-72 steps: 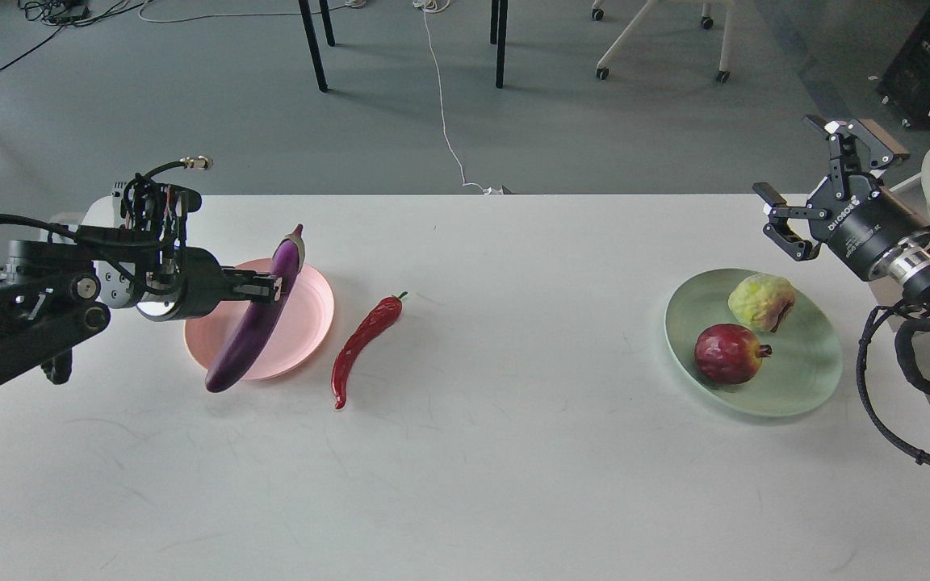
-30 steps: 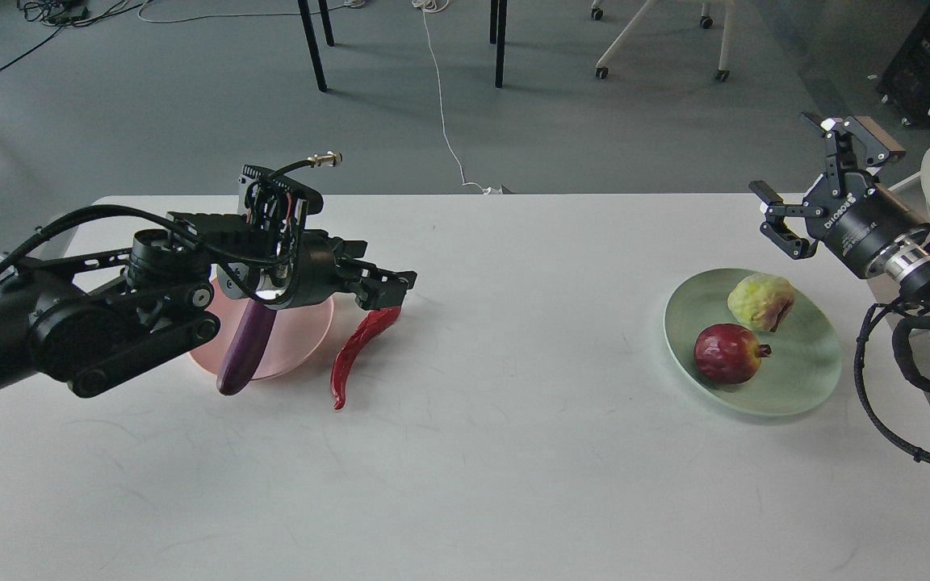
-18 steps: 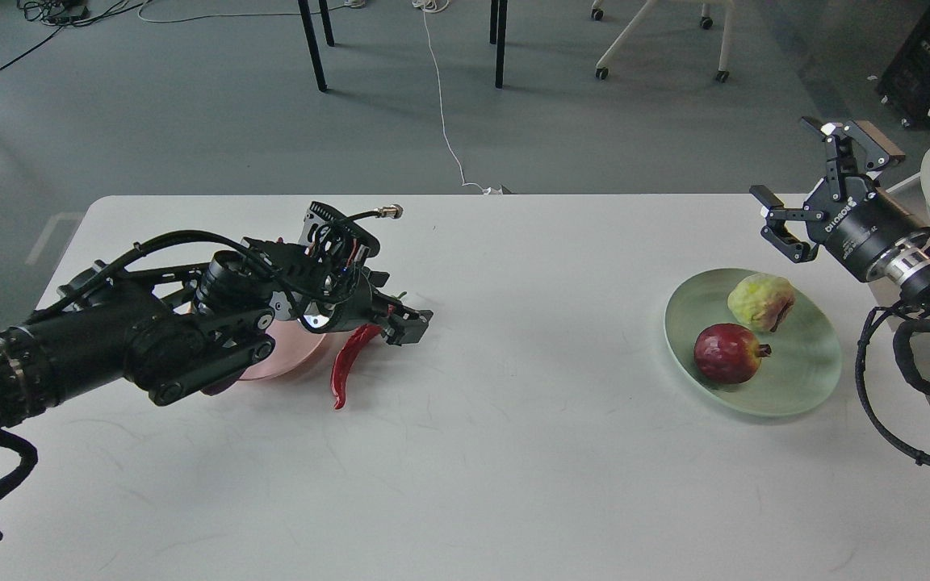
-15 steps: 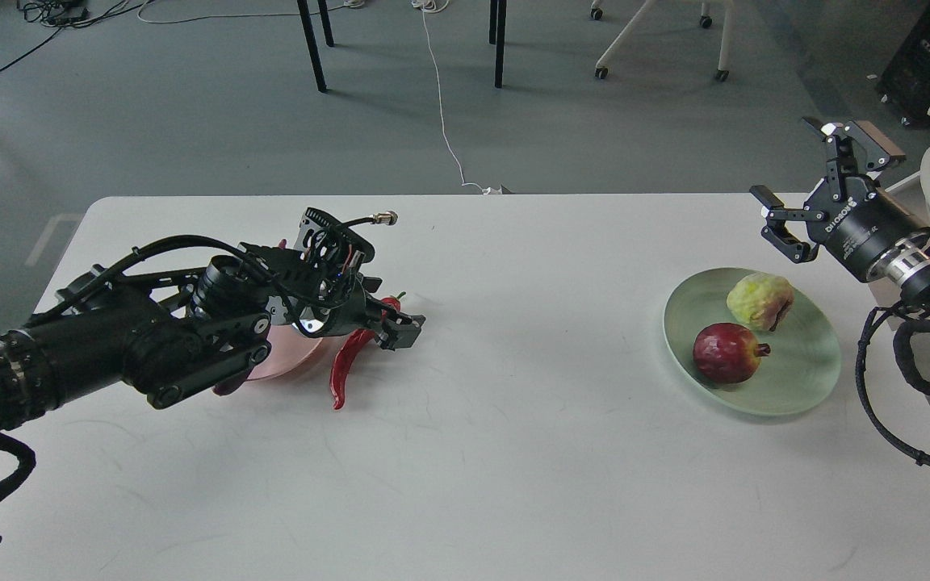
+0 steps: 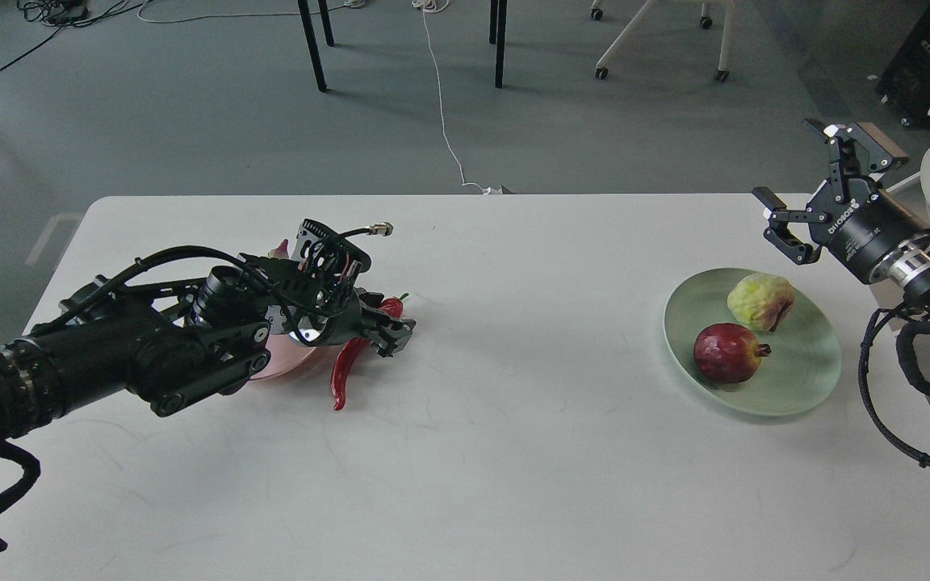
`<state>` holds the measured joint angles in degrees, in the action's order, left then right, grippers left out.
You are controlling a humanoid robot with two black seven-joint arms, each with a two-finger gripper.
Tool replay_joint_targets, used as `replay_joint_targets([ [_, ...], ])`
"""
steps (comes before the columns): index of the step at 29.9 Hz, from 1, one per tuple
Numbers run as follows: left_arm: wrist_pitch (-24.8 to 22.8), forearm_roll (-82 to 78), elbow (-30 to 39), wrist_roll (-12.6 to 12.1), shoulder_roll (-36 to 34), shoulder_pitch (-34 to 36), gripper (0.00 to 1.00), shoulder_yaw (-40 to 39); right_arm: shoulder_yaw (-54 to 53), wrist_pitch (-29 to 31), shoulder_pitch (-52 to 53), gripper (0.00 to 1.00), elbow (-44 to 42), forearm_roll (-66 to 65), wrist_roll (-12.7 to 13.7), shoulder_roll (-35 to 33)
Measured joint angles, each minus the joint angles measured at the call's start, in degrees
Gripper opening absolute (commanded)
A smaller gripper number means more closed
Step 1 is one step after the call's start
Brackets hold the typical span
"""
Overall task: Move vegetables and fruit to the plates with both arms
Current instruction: 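Grasp the red chili pepper with the left gripper and place it on the pink plate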
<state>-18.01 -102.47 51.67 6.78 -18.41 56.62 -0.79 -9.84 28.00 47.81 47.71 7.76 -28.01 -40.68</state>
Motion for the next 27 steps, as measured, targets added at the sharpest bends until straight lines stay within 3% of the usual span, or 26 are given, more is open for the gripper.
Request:
replay_joint_targets([
  [4,0.0,-0.3,-0.6,-0.2,0.0,0.0,0.17,0.0,0.0,0.0,0.0,0.96,0.0,0.0,0.0,0.0],
  [8,0.0,-1.2,-0.7,-0.3,0.0,-0.1,0.11,0.0,0.0,0.0,0.0,0.96,0.0,0.0,0.0,0.1],
  [16,-0.1,-0.6,0.1,-1.2,0.4,0.4,0.09,-0.5,-0.2,0.0,0.0,0.96,0.0,0.0,0.0,0.3],
  [24,-0.7,14.2,7.2,-7.0,-3.5,4.3,0.09,-1.8,-0.3,0.0,0.0,0.96,-0.2,0.0,0.0,0.4],
  [27,-0.7,17.0,8.7,-7.9,-6.8,5.2,0.10,-1.8,-0.3,0.0,0.1,0.96,-0.2,0.0,0.0,0.4],
])
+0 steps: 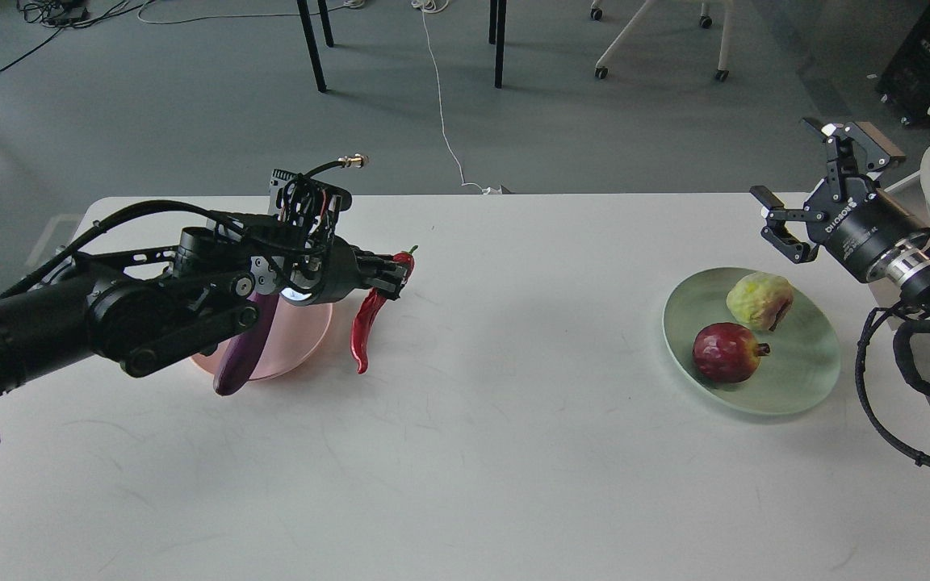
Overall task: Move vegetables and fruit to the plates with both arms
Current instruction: 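Grasp the red chili pepper with the left gripper and place it on the pink plate, then open the left gripper and raise it away from the pink plate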
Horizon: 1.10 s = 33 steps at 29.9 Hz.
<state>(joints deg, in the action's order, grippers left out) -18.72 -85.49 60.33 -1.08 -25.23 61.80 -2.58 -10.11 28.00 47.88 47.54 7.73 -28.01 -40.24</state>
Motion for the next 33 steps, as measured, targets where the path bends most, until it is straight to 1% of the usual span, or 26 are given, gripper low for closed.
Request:
replay_joint_targets([
  [4,0.0,0.6,0.3,-0.1,-4.5,-0.1,0.11,0.3,0.0,0.0,0.0,0.96,0.0,0.0,0.0,0.1],
  [5,0.0,0.7,0.3,-0.1,-5.5,-0.4,0.12,0.4,0.0,0.0,0.0,0.96,0.0,0.0,0.0,0.1],
  [6,0.0,0.7,0.3,-0.1,-6.5,-0.8,0.15,0.6,0.0,0.0,0.0,0.96,0.0,0.0,0.0,0.1],
  [8,0.2,0.8,0.3,-0.1,-7.9,-1.9,0.27,0.6,0.0,0.0,0.0,0.96,0.0,0.0,0.0,0.2],
  [9,0.2,0.8,0.2,-0.1,-8.3,-2.6,0.37,0.5,0.0,0.0,0.0,0.96,0.0,0.0,0.0,0.2],
  [10,0.3,0.8,0.1,0.0,-8.6,-3.2,0.50,0.4,0.0,0.0,0.0,0.96,0.0,0.0,0.0,0.2],
  [11,0.4,0.8,0.1,0.0,-8.8,-3.5,0.59,0.3,0.0,0.0,0.0,0.96,0.0,0.0,0.0,0.2],
  [13,0.4,0.9,0.0,0.1,-9.1,-3.9,0.75,0.2,0.0,0.0,0.1,0.96,0.0,0.0,0.0,0.2],
  [14,0.5,0.9,0.0,0.1,-9.3,-4.0,0.85,0.1,0.1,0.0,0.1,0.96,0.1,0.0,0.0,0.2],
  [15,0.5,0.9,0.0,0.1,-9.5,-4.0,0.92,0.1,0.1,0.0,0.1,0.96,0.1,0.0,0.0,0.2],
  [16,0.5,0.9,0.0,0.1,-9.6,-4.0,0.98,0.1,0.1,0.0,0.2,0.96,0.1,0.0,0.0,0.2],
  [23,0.1,3.3,0.4,0.8,-10.0,-3.8,0.98,-0.9,0.1,0.0,0.2,0.96,0.0,0.0,0.0,0.2],
  [25,0.1,6.1,0.5,1.0,-10.1,-3.4,0.98,-3.2,0.1,0.0,0.2,0.96,0.0,0.0,0.0,0.2],
  [27,0.2,10.3,0.5,1.8,-10.0,-3.4,0.98,-7.9,0.1,0.0,0.6,0.96,0.0,0.0,0.0,0.2],
  [28,0.4,13.0,0.5,2.6,-9.8,-3.4,0.98,-11.1,0.0,0.0,1.0,0.96,0.0,0.0,0.0,0.3],
  [30,0.6,18.9,0.5,5.0,-9.3,-4.0,0.98,-16.7,0.0,0.0,2.0,0.96,0.0,0.0,0.0,0.6],
  [33,1.1,29.2,0.4,9.6,-8.5,-6.8,0.98,-22.9,0.0,0.0,3.9,0.96,0.2,0.1,0.0,1.9],
])
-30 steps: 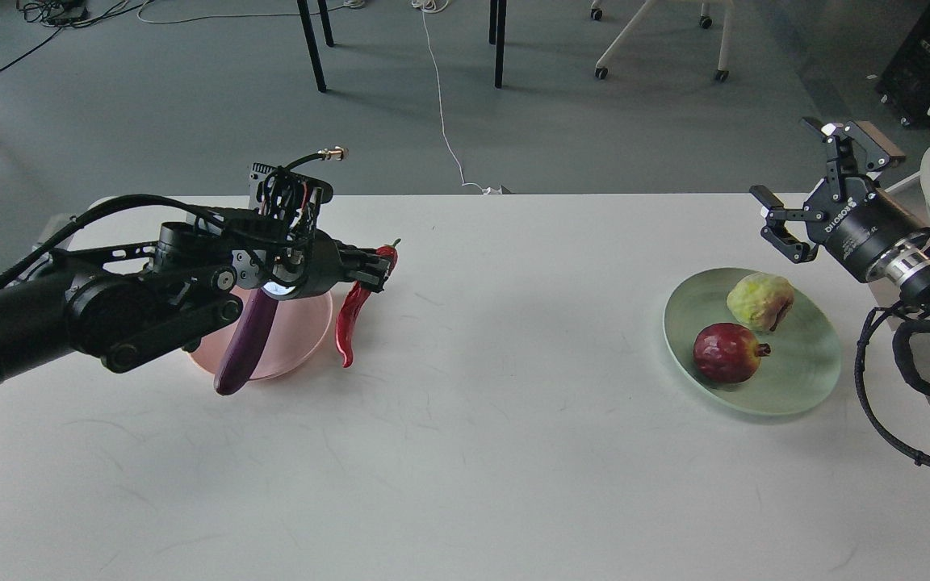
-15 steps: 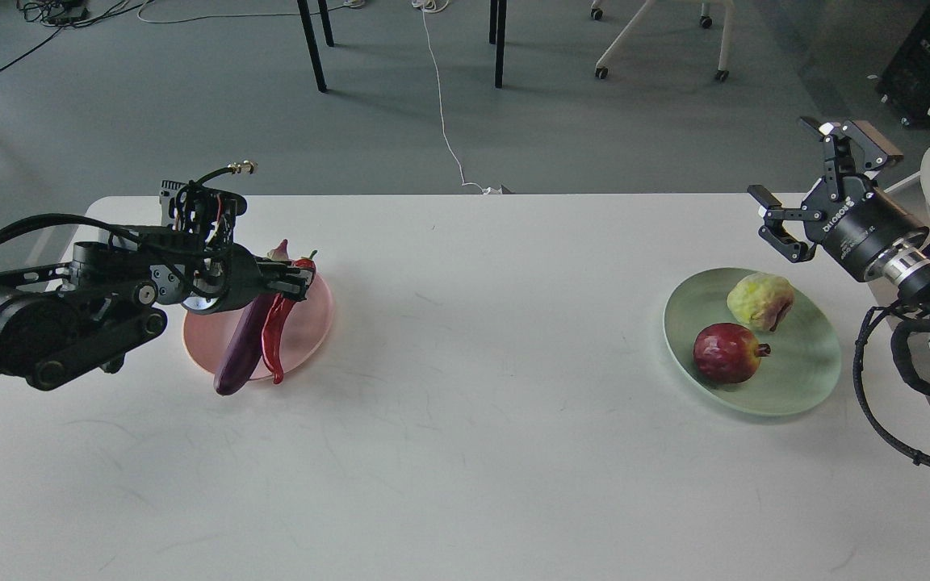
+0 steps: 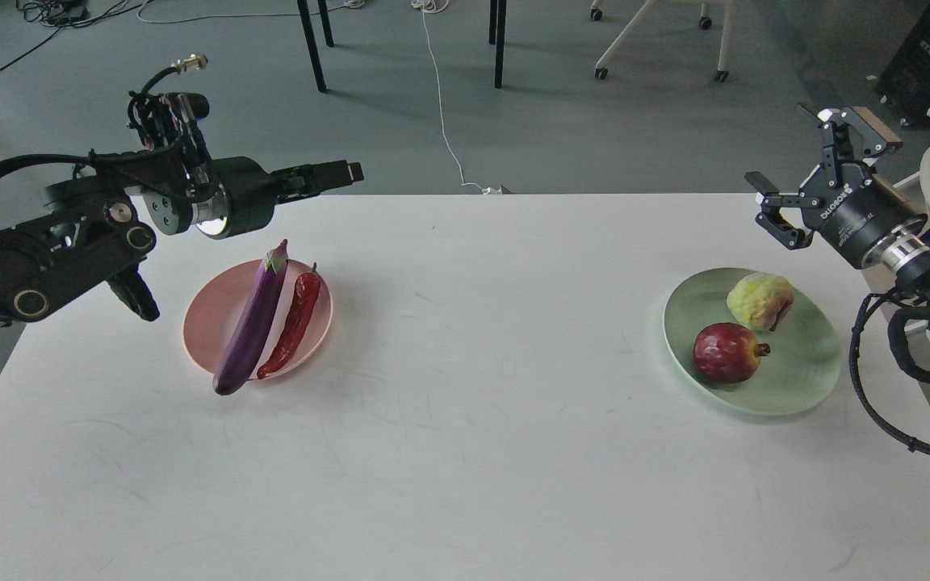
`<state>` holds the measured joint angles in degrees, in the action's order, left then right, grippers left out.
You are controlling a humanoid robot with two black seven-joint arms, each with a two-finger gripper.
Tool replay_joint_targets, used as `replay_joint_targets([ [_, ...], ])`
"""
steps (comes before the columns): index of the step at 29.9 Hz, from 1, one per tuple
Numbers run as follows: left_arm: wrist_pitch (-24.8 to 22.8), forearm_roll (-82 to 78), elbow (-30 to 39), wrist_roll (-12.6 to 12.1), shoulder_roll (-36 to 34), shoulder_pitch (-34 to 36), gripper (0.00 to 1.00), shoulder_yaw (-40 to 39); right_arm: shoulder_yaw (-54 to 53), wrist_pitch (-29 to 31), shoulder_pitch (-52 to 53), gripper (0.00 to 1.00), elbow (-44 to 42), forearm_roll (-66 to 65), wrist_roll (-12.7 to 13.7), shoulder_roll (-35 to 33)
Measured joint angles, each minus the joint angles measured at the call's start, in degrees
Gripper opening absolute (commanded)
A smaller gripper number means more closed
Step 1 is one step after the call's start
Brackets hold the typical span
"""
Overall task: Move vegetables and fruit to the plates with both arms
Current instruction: 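Open the left gripper and raise it away from the pink plate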
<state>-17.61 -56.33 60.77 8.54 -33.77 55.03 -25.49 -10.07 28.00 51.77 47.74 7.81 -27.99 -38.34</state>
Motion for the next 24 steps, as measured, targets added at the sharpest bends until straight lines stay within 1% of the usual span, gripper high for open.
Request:
replay_joint_targets([
  [6,4.2,16.1,0.0,6.3,0.8,-6.3,0.98,-4.9,-0.2,0.0,2.0,0.96,3.3,1.1,0.0,2.9],
  [9,6.2,23.8,0.1,8.5,2.1,-10.3,0.98,-8.0,-0.4,-1.3,2.0,0.97,4.8,2.3,0.0,3.8],
  [11,6.9,27.1,0.1,8.6,3.4,-14.2,0.98,-12.6,-0.5,-2.8,1.5,0.98,4.9,2.7,0.0,4.1],
  [13,7.2,28.4,0.1,8.2,5.2,-18.5,0.98,-18.0,-0.6,-4.0,0.8,0.99,4.9,2.9,0.0,4.3],
  [16,7.2,28.7,0.0,7.9,7.6,-23.4,0.98,-22.8,-1.4,-4.6,-0.8,0.99,4.8,2.8,0.0,5.1],
  [19,7.2,28.7,0.0,8.1,9.5,-26.7,0.98,-24.5,-3.1,-4.4,-2.6,0.99,5.0,2.3,0.0,5.5],
  [24,6.9,27.5,0.0,8.2,12.6,-30.1,0.98,-26.2,-4.2,-4.1,-4.5,0.99,5.6,2.1,0.0,4.6],
])
